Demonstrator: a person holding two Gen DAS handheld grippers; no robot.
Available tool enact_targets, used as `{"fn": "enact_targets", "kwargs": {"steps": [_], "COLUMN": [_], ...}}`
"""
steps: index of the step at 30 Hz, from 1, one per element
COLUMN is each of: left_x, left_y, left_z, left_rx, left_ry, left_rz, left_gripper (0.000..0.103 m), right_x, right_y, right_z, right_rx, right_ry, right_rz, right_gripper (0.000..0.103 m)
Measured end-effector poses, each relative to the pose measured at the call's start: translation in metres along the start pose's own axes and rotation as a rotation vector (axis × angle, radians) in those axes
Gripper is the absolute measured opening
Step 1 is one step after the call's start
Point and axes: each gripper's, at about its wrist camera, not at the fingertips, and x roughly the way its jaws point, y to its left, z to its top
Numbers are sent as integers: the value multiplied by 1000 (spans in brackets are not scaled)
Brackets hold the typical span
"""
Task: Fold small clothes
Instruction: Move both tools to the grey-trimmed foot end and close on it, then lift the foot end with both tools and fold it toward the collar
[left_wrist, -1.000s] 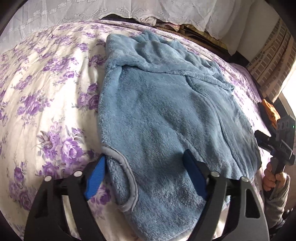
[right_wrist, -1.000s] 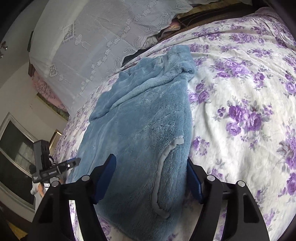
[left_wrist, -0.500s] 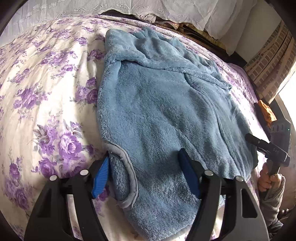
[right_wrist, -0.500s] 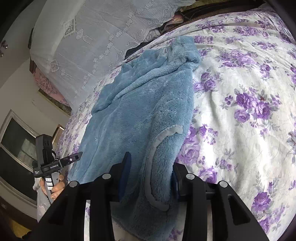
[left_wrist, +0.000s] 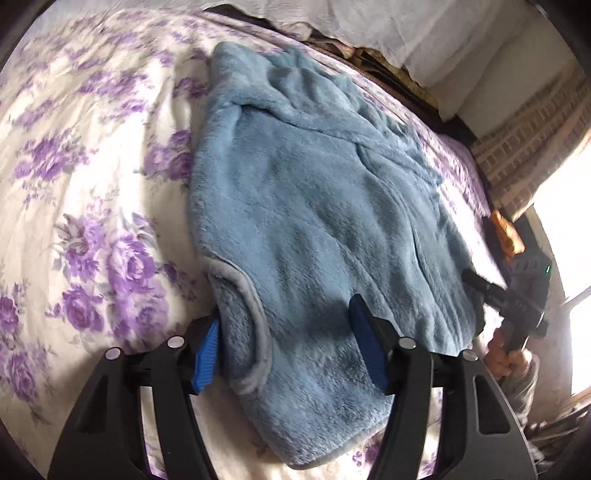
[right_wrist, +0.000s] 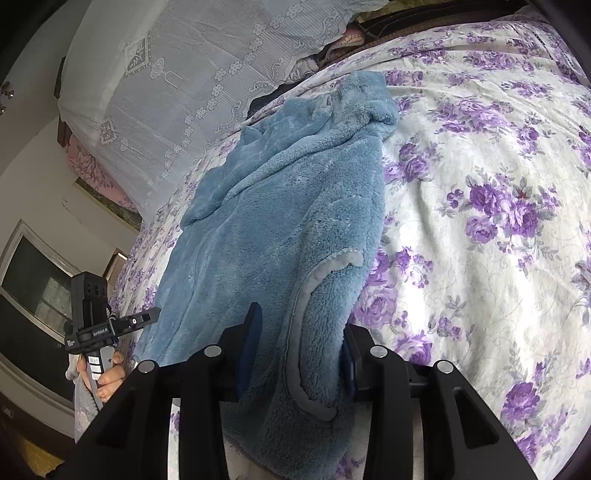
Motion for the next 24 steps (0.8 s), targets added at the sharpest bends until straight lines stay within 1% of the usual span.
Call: {"fn": "enact_targets", "kwargs": {"steps": [1, 2, 3, 4, 5, 6, 8, 11, 14, 18, 24], "left_x": [0, 0, 0, -1, -3, -4, -6, -15, -24, -30, -29], "left_y": [-7, -9, -11, -12, -12, -11, -11, -12, -13, -14, -27], "left_z": [-2, -2, -2, -1, -1, -1, 0, 1, 6, 18, 42], "left_rx": [29, 42, 52, 54, 54, 54, 54, 62, 62, 58, 88], "left_ry": [-6, -10, -14, -19, -25, -32, -43, -73, -105, -113, -121], "left_rz": [20, 25, 17, -2, -4, 0, 8, 21, 15, 10, 36], "left_gripper": [48, 35, 28, 19, 17, 17, 17, 17, 17, 17, 17], "right_x": [0, -1, -1, -2, -3, -5, -11, -16, -20, -23, -23], "right_y": [0, 1, 1, 2, 2, 2, 0, 1, 2, 10, 18], "right_z": [0, 0, 0, 0, 0, 0, 1, 3, 6, 16, 40], "right_rx": [-2, -5, -8, -11, -11, -8, -3, 0, 2, 7, 10], "right_ry": [-2, -4, -7, -13, -22, -32, -60, -82, -90, -92, -90], "right_rz": [1, 1, 0, -2, -3, -1, 11, 27, 32, 57, 78], "right_gripper": [39, 38, 37, 31, 25, 22, 21, 21, 21, 21, 21]}}
